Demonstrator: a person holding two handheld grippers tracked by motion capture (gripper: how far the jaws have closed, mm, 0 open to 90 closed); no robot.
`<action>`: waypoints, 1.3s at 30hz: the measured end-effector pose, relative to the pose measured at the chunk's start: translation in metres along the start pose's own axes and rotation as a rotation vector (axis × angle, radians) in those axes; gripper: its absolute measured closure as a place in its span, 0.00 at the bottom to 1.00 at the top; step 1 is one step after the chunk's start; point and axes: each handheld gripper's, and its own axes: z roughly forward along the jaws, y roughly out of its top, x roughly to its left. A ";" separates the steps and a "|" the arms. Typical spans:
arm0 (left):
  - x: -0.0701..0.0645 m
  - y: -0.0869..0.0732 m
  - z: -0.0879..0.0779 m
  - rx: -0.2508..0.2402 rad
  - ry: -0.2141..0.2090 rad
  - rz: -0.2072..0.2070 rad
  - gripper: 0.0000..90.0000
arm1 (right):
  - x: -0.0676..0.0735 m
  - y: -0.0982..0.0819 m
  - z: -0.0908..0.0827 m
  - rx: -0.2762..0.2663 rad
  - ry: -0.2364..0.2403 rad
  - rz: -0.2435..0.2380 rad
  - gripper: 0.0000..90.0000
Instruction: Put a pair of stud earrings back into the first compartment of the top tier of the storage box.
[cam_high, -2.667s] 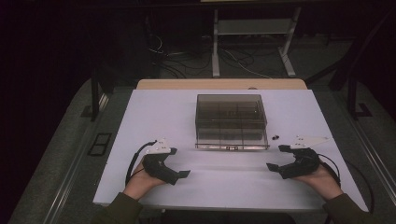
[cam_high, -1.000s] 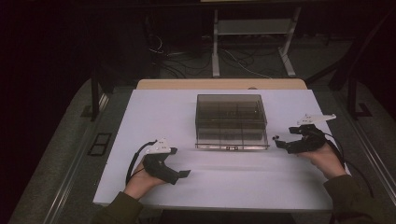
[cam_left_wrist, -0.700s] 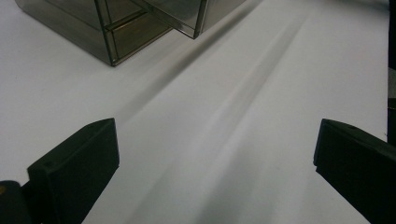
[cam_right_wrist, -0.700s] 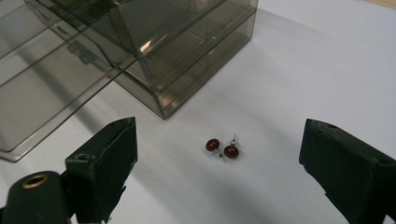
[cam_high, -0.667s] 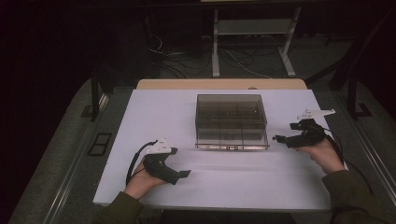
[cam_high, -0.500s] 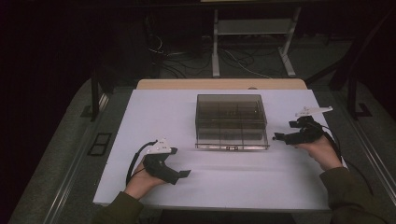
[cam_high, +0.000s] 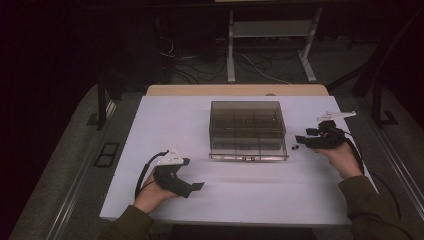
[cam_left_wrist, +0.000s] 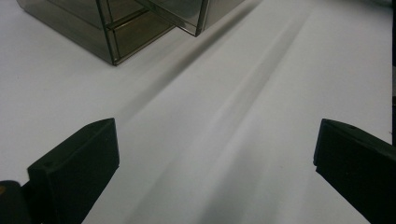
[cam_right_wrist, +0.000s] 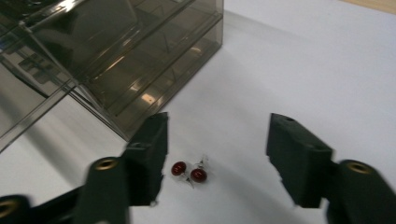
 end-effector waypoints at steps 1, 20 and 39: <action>0.000 0.000 0.000 0.002 0.001 -0.001 0.00 | 0.000 0.000 0.000 0.006 0.001 0.005 0.54; -0.001 -0.002 0.001 0.010 0.004 0.006 0.00 | 0.005 -0.005 0.009 0.096 0.016 -0.015 0.82; -0.002 -0.003 0.003 0.020 -0.001 0.012 0.00 | 0.006 -0.009 0.021 0.135 0.016 -0.021 0.86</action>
